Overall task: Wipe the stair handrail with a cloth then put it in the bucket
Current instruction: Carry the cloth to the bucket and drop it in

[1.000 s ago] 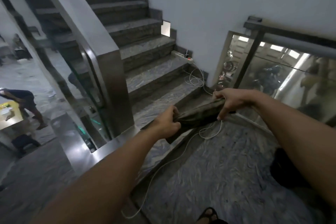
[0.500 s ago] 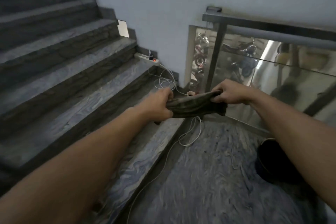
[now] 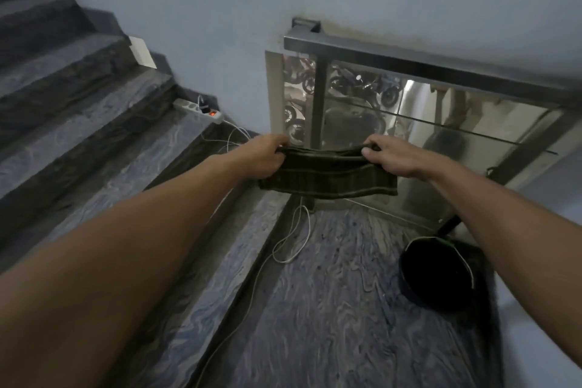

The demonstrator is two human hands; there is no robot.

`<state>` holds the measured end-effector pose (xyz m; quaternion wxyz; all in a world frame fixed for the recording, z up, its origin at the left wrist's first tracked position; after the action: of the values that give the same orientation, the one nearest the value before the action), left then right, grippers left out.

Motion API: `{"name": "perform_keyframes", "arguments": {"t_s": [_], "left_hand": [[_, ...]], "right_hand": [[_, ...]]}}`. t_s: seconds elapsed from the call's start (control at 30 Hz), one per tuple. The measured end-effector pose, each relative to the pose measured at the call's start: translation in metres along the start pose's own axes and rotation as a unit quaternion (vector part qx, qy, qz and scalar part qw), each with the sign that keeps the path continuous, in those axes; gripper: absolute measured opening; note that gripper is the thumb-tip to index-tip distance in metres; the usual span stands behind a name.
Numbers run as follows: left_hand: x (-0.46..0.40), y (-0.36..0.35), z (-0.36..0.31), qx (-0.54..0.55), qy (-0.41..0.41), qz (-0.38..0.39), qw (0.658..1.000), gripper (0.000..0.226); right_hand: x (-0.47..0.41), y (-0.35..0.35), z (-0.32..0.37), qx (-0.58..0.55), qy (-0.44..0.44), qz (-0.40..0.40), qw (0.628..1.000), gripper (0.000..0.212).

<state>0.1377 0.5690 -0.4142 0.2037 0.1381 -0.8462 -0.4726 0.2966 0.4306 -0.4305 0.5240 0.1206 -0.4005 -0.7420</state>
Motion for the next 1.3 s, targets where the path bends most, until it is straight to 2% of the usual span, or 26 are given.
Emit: {"name": "perform_keyframes", "arguments": {"t_s": [0.07, 0.13, 0.33, 0.43, 0.63, 0.77, 0.97, 1.17, 1.3], "left_hand": [[-0.024, 0.005, -0.012, 0.012, -0.009, 0.007, 1.0, 0.016], [-0.043, 0.005, -0.017, 0.023, -0.014, 0.018, 0.999, 0.016], [-0.134, -0.004, -0.033, 0.036, -0.045, 0.054, 0.997, 0.011], [-0.188, -0.018, -0.042, 0.002, -0.086, 0.087, 0.992, 0.026], [-0.273, -0.053, -0.066, 0.003, -0.14, 0.124, 0.982, 0.027], [-0.319, -0.088, -0.094, -0.015, -0.177, 0.153, 0.972, 0.022], [-0.365, -0.151, -0.149, -0.081, -0.229, 0.162, 0.956, 0.018], [-0.396, -0.222, -0.189, -0.075, -0.223, 0.184, 0.954, 0.021], [-0.41, -0.285, -0.203, -0.079, -0.214, 0.191, 0.955, 0.02]], "right_hand": [[-0.006, 0.014, -0.011, -0.031, -0.017, 0.0, 0.999, 0.024], [-0.009, 0.022, -0.015, -0.013, -0.002, -0.001, 1.0, 0.028], [-0.045, 0.06, -0.064, 0.008, -0.045, -0.056, 0.997, 0.022], [-0.069, 0.076, -0.102, 0.015, -0.097, -0.055, 0.994, 0.03], [-0.081, 0.102, -0.169, 0.005, -0.157, -0.094, 0.983, 0.009], [-0.074, 0.12, -0.222, 0.01, -0.198, -0.138, 0.971, 0.002], [-0.048, 0.122, -0.307, 0.012, -0.264, -0.131, 0.956, 0.014], [-0.02, 0.113, -0.386, -0.005, -0.305, -0.126, 0.944, 0.016], [0.003, 0.098, -0.433, -0.028, -0.328, -0.157, 0.931, 0.022]]}}
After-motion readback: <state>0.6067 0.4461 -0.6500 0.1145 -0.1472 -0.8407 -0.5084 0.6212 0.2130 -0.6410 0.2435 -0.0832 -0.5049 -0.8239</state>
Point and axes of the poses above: each hand's wrist, its own x-axis away from the middle knuckle, its own y-axis out of the back of the hand, z = x × y, the point moved 10 cm from there along -x, towards the middle knuckle, and after that the axes turned 3 degrees about -x, right-handed, at the moved point
